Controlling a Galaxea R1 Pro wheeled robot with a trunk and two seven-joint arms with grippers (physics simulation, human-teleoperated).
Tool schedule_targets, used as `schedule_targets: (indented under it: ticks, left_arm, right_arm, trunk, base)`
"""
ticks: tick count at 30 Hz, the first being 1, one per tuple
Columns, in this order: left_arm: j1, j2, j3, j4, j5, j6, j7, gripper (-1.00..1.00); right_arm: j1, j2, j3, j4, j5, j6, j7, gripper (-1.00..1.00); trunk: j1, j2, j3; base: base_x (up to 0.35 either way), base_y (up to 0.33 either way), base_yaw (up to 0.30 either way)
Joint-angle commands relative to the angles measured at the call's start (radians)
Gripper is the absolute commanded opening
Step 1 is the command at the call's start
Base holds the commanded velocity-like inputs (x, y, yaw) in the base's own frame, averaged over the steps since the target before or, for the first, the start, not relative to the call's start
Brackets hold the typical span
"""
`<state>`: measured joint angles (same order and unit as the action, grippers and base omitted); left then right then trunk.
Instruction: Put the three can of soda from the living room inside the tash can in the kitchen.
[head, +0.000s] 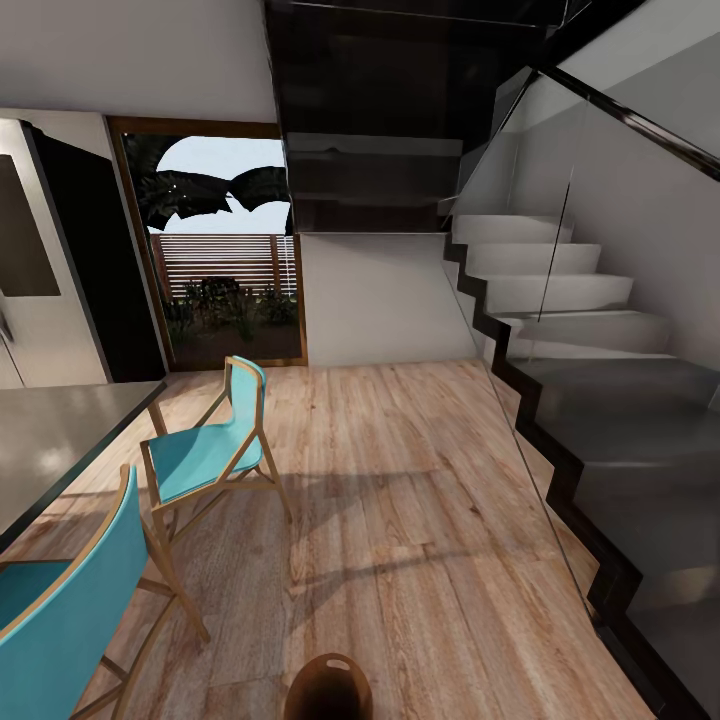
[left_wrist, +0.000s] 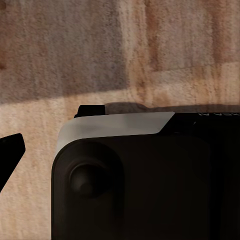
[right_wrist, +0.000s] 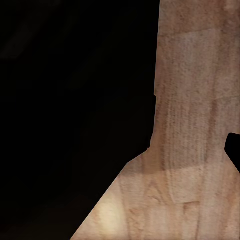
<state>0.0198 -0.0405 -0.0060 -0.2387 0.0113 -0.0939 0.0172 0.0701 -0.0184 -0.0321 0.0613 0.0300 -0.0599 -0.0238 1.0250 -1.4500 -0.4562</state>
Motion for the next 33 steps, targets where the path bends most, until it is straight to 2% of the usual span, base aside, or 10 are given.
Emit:
schedule_targets:
  ticks: [1, 33]
  left_arm:
    - [0.000, 0.000, 0.000, 0.000, 0.000, 0.000, 0.000, 1.00]
    - [0.000, 0.000, 0.000, 0.000, 0.000, 0.000, 0.000, 1.00]
  right_arm:
    - [0.000, 0.000, 0.000, 0.000, 0.000, 0.000, 0.000, 1.00]
    - [0.000, 0.000, 0.000, 0.000, 0.000, 0.000, 0.000, 1.00]
  trunk:
    - [0.000, 0.000, 0.000]
    - [0.000, 0.000, 0.000]
  base:
    - [0.000, 0.000, 0.000]
    - [0.000, 0.000, 0.000]
